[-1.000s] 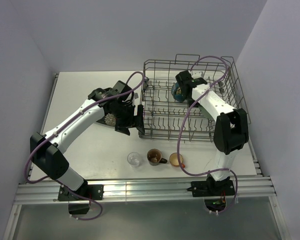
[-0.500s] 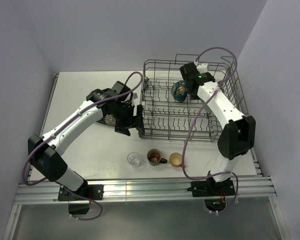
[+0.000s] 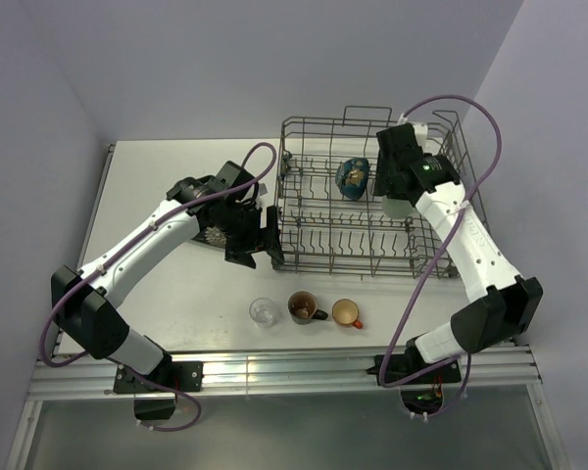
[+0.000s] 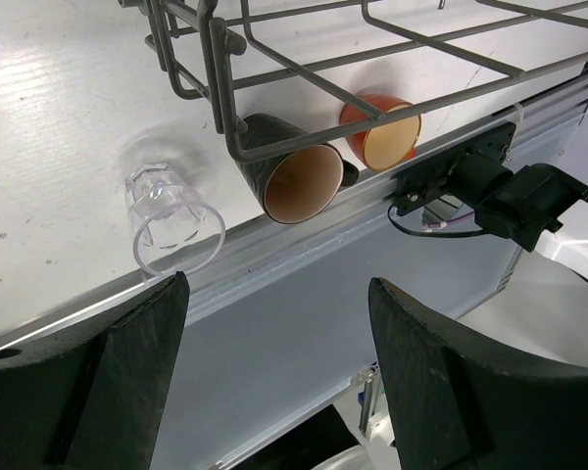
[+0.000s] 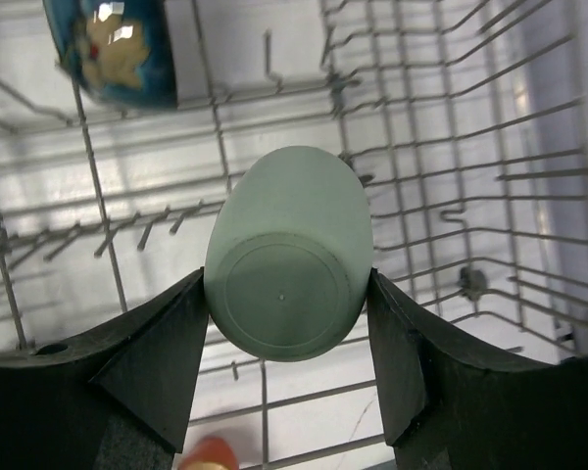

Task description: Load the mixed dishes into the dish rack

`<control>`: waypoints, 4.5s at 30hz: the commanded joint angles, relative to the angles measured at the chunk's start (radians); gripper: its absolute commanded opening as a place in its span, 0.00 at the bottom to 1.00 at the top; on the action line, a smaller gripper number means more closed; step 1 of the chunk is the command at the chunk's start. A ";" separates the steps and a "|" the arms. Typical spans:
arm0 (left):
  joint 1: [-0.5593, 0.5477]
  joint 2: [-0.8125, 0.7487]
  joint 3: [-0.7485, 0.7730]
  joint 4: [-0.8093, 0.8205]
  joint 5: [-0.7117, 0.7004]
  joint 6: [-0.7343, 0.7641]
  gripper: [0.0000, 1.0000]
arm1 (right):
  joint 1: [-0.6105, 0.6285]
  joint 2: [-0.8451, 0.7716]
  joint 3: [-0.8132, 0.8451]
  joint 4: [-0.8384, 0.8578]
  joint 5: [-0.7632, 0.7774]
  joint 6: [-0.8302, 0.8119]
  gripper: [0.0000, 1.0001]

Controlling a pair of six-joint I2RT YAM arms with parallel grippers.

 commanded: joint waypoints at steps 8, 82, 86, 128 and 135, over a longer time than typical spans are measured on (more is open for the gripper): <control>0.002 -0.042 0.009 0.013 0.006 -0.027 0.80 | -0.012 0.029 -0.151 0.153 -0.141 0.023 0.00; -0.323 0.119 -0.276 0.353 -0.446 -0.117 0.57 | -0.028 -0.565 -0.276 0.058 -0.455 -0.018 0.84; -0.323 0.082 -0.303 0.353 -0.465 -0.129 0.58 | -0.028 -0.570 -0.288 0.067 -0.467 -0.008 0.84; -0.325 0.015 -0.105 0.282 -0.494 -0.060 0.00 | -0.028 -0.501 -0.349 0.135 -0.677 0.070 1.00; -0.322 -0.114 0.038 0.249 -0.292 -0.050 0.00 | -0.031 -0.435 -0.355 0.219 -1.025 0.104 0.99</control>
